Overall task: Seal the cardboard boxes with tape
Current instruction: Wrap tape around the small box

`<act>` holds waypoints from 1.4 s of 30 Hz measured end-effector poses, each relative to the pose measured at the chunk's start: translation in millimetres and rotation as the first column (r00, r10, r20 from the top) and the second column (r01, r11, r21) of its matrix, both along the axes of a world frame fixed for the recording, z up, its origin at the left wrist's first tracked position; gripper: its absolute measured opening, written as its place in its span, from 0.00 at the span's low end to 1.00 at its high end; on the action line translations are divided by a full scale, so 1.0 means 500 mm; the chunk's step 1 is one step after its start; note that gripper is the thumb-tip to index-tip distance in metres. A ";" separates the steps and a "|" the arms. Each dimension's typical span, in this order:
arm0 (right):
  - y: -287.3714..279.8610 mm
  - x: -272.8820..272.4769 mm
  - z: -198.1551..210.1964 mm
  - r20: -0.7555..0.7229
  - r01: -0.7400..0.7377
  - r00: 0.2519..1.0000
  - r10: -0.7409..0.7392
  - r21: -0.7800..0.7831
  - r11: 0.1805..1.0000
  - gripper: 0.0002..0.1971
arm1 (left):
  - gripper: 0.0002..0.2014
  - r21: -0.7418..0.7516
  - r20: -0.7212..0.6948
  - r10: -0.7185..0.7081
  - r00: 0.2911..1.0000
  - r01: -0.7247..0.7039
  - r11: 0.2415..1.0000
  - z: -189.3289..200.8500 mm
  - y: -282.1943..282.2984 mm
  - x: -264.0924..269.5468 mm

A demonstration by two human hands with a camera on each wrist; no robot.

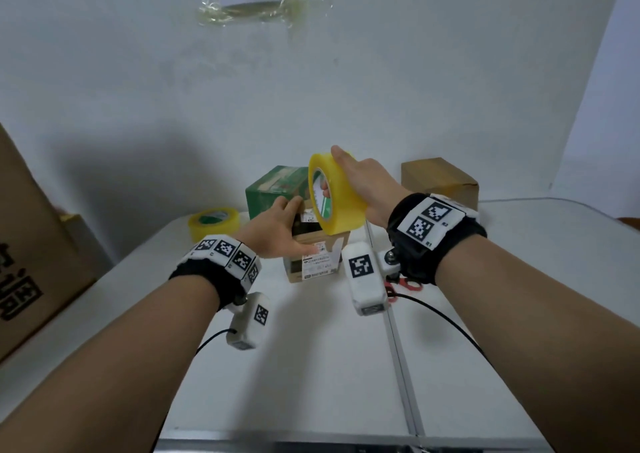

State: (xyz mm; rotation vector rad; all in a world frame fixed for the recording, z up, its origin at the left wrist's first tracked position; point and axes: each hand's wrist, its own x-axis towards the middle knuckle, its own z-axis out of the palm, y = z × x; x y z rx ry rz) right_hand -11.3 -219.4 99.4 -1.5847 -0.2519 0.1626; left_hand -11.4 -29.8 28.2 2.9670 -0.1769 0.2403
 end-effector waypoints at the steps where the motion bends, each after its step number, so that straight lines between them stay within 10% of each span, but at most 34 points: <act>1: 0.002 -0.001 -0.002 0.010 0.007 1.000 -0.007 0.010 1.000 0.25 | 0.51 0.002 -0.004 -0.007 1.000 0.007 1.000 0.001 0.002 0.002; 12: 0.001 -0.023 -0.015 -0.012 0.041 0.999 -0.043 -0.107 0.993 0.36 | 0.51 -0.040 0.015 0.085 0.996 -0.085 0.996 -0.005 0.023 0.013; 24: -0.051 -0.094 -0.132 -0.181 -0.007 0.984 -0.008 -0.082 0.997 0.25 | 0.54 0.027 -0.069 0.075 0.995 -0.073 0.997 0.011 -0.006 0.035; 29: -0.021 -0.079 -0.188 -0.219 0.036 0.974 -0.063 -0.124 0.992 0.46 | 0.55 0.074 -0.086 0.094 0.992 -0.087 0.993 0.015 -0.001 0.042; 34: -0.013 -0.088 -0.193 -0.224 0.030 0.973 -0.060 -0.133 0.991 0.29 | 0.55 0.066 -0.097 0.088 0.991 -0.081 0.994 0.018 0.003 0.049; 42: 0.001 -0.060 -0.222 -0.203 0.047 0.974 -0.104 -0.269 0.962 0.41 | 0.53 0.018 -0.185 0.108 0.977 -0.107 0.994 0.021 0.017 0.077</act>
